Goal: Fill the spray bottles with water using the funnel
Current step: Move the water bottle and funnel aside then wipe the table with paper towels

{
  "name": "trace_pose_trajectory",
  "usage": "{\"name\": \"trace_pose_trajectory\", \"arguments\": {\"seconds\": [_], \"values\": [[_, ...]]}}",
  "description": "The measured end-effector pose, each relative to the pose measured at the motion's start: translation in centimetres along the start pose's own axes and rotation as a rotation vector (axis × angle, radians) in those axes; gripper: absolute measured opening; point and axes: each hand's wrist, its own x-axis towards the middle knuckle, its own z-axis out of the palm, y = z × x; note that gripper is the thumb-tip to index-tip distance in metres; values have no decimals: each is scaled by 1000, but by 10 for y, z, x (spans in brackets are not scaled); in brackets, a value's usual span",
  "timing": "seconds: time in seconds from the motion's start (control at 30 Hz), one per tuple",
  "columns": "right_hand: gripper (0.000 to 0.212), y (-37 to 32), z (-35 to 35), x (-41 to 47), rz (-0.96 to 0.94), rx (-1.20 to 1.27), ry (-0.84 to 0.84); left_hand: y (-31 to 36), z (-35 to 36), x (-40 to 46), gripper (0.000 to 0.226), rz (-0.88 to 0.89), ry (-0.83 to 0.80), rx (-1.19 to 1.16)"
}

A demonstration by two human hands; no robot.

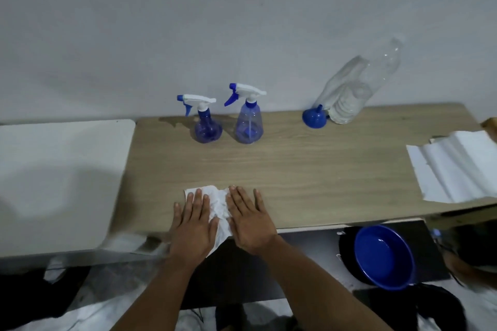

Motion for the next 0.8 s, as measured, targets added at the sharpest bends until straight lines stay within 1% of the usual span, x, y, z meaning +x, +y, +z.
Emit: {"name": "trace_pose_trajectory", "arguments": {"seconds": [0.27,0.43,0.57,0.67,0.8], "values": [[64,128,-12,-81,116,-4,2,145,0,19,71,50,-53,-18],[64,225,-19,-140,236,-13,31,254,2,38,71,155,-113,-8],[66,299,-35,-171,349,35,-9,333,-2,73,73,263,-138,12],[68,343,-57,-168,436,82,-24,368,-7,110,76,311,-164,63],[69,378,-79,-146,452,97,-45,389,-13,154,79,316,-194,100]]}}
